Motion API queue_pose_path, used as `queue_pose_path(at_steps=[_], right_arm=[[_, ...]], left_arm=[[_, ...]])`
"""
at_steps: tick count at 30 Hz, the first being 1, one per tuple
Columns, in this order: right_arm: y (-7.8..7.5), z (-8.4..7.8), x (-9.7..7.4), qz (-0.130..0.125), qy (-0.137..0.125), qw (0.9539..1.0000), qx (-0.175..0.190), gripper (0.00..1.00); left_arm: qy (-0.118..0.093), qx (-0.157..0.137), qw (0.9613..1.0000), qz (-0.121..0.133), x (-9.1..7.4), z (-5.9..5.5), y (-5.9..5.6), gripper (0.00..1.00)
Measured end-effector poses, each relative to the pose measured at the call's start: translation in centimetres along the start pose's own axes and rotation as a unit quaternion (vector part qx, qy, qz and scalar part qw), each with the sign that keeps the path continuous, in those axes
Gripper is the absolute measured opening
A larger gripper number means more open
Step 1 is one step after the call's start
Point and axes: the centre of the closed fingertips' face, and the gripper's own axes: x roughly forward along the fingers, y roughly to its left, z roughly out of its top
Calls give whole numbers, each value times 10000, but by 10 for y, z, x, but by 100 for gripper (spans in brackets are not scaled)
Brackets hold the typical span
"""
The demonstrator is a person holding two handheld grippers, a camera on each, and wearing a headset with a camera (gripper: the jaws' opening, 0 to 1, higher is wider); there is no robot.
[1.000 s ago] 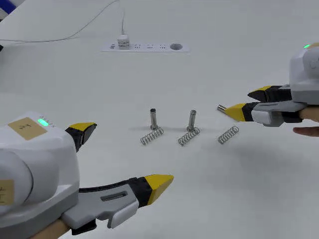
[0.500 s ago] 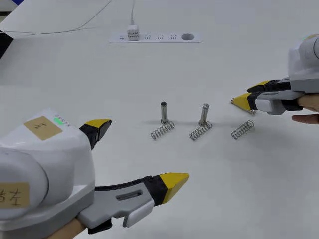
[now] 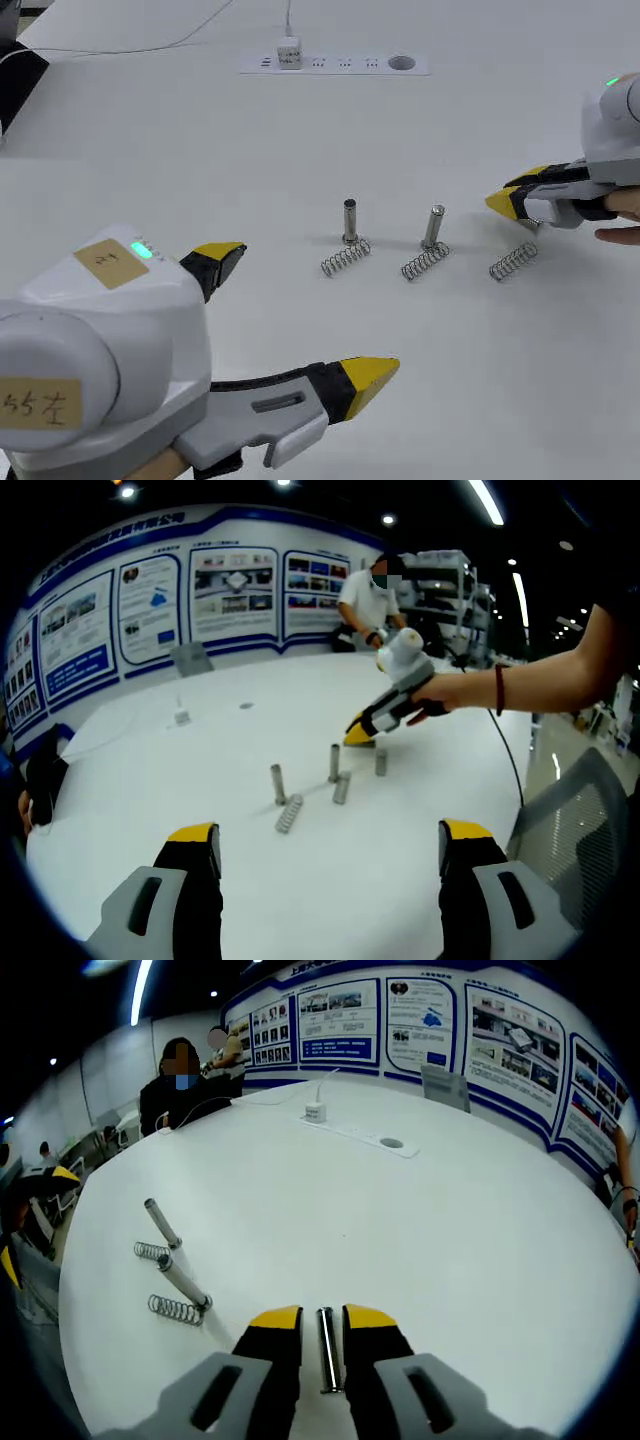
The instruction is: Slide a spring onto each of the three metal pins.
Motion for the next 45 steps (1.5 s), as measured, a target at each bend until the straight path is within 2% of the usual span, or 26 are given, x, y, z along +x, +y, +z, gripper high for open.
queue_pose_path(at_steps=[5,14,17,21,22,23,24,25,26,28,31,35,37,45], right_arm=[[-1,-7,5,25,137,9999,-53,15],[0,-9,8,50,254,9996,-144,10],[0,-9,8,101,260,9996,17,9],[1,-5,4,176,156,9993,283,8],[3,7,0,248,-181,9987,395,1],[2,13,-5,228,-273,9967,732,1],[-4,12,-9,100,-91,9989,454,1],[-10,5,-11,-88,217,9997,-37,1],[-8,1,-12,-69,428,9984,-371,2],[7,9,-10,190,133,9997,-52,2],[5,8,-11,49,243,9995,-184,2],[8,11,-7,78,203,9996,-193,4],[5,9,-5,10,265,9993,-258,9],[2,0,3,-3,450,9987,-255,11]], left_arm=[[22,1,10000,16,0,0,3,92],[30,14,10000,59,1,1,8,91],[24,6,10000,62,1,2,8,91],[23,39,10000,67,0,2,8,91],[8,40,10000,74,0,3,9,91],[-7,35,10000,77,0,4,9,91],[-24,26,10000,80,-1,5,9,91],[-37,16,10000,78,-1,5,9,91],[-42,6,10000,70,0,5,8,91],[-59,21,10000,63,0,7,7,91],[-58,47,10000,63,1,8,7,91],[-48,101,9999,55,0,9,6,91],[-44,105,9999,74,-1,8,7,91],[5,81,9999,122,-4,5,10,90]])
